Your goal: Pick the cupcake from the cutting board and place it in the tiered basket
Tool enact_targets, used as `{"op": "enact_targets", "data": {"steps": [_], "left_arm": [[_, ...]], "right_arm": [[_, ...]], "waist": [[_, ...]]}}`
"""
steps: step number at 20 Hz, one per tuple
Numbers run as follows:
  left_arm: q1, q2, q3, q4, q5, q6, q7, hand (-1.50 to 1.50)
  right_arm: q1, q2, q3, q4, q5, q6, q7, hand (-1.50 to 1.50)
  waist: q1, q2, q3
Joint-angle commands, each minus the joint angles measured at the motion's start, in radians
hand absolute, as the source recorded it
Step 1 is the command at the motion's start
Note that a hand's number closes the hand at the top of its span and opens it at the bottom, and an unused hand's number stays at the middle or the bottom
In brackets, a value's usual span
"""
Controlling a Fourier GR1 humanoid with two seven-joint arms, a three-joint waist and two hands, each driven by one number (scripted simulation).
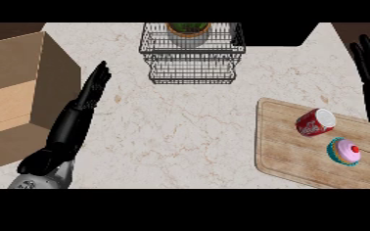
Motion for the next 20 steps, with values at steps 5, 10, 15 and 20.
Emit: {"op": "enact_targets", "data": {"steps": [5, 10, 15, 20], "left_arm": [[0.054, -0.058, 0.026, 0.104, 0.111, -0.002, 0.148, 0.0], [0.042, -0.089, 0.02, 0.137, 0.179, -0.031, 0.24, 0.0], [-0.03, -0.097, 0.042, 0.162, 0.205, -0.037, 0.302, 0.0], [-0.003, -0.094, 0.047, 0.207, 0.207, -0.068, 0.27, 0.0]], "right_arm": [[0.106, -0.054, -0.039, -0.007, -0.19, 0.536, -0.329, 1.5], [0.213, -0.044, -0.276, 0.371, -0.26, 0.571, -0.486, -1.5], [0.261, -0.152, -0.256, 0.485, -0.018, 0.856, -0.835, -1.5], [0.365, -0.324, -0.31, 0.503, 0.197, 0.795, -0.966, -1.5]], "waist": [[-0.04, 0.025, 0.013], [-0.038, 0.034, 0.012], [-0.019, 0.026, 0.009], [-0.027, 0.019, 0.005]]}}
